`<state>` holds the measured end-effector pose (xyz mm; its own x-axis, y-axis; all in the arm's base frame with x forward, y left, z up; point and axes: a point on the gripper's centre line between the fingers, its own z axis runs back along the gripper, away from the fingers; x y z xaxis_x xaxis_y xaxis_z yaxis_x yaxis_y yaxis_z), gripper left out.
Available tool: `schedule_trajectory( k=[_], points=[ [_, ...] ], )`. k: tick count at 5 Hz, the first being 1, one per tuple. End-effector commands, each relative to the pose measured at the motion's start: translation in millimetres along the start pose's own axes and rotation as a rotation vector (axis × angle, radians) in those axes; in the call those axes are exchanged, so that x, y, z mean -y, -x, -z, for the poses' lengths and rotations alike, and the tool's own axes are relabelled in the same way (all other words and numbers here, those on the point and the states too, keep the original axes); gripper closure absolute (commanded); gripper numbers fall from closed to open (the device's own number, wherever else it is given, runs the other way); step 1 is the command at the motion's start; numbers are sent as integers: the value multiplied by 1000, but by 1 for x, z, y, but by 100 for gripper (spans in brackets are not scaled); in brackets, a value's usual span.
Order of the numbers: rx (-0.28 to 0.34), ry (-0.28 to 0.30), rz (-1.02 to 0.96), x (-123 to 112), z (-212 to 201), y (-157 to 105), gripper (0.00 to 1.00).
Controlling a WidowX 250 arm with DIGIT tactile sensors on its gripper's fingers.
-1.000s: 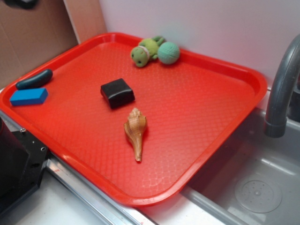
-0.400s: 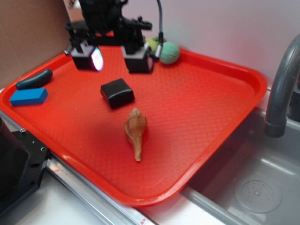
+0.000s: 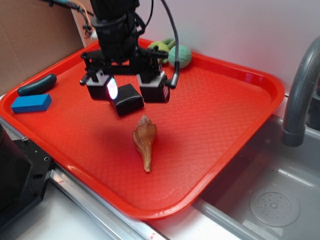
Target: Grab the shell.
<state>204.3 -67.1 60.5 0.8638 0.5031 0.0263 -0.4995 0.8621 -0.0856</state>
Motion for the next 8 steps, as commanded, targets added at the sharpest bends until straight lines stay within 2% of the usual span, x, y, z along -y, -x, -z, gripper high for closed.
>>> schedule_trajectory(
  k=[1,2,3,4,8],
  points=[
    [45,156,51,26,24,-10,0],
    [25,149,84,33,25,-10,0],
    [6,117,92,34,24,-8,0],
    [-36,10,12,30,20,6,0],
    [-36,10,12,30,20,6,0]
  ],
)
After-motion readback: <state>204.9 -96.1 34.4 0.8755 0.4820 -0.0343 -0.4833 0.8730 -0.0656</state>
